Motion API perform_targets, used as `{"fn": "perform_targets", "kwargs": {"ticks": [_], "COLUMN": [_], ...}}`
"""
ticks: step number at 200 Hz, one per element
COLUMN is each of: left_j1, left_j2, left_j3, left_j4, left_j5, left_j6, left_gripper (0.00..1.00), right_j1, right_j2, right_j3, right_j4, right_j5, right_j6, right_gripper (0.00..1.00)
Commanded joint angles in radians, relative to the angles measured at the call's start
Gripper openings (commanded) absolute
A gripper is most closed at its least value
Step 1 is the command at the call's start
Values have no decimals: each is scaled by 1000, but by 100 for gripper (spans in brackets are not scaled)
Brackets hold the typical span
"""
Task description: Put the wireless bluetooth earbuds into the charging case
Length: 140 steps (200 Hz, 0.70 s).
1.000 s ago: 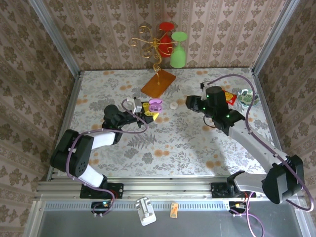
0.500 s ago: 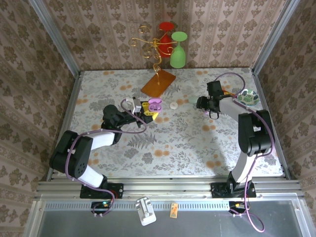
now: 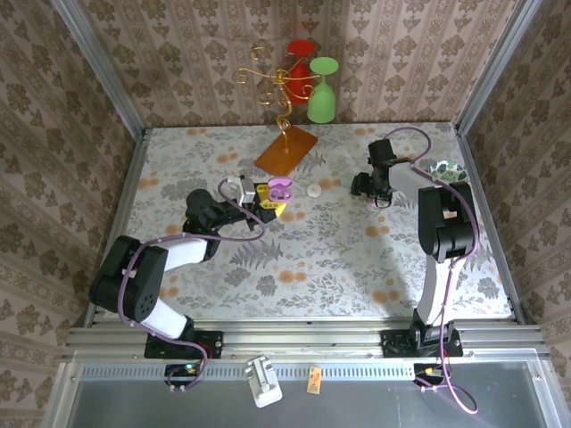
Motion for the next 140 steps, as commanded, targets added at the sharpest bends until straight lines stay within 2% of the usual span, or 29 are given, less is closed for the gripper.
{"fn": "perform_targets", "kwargs": {"ticks": [1, 140], "left_j1": [8, 18], "left_j2": [-14, -29], "left_j3": [6, -12], "left_j4": [41, 41], "left_j5": [14, 19], "left_j6": [-2, -2], "left_gripper": [21, 21], "right_j1": [-13, -16], "right_j2": [14, -109], "right_j3": [7, -111], "right_j4": [-59, -68], "right_j5": [-37, -146], "right_j6": [10, 8], "right_gripper": [70, 65]}}
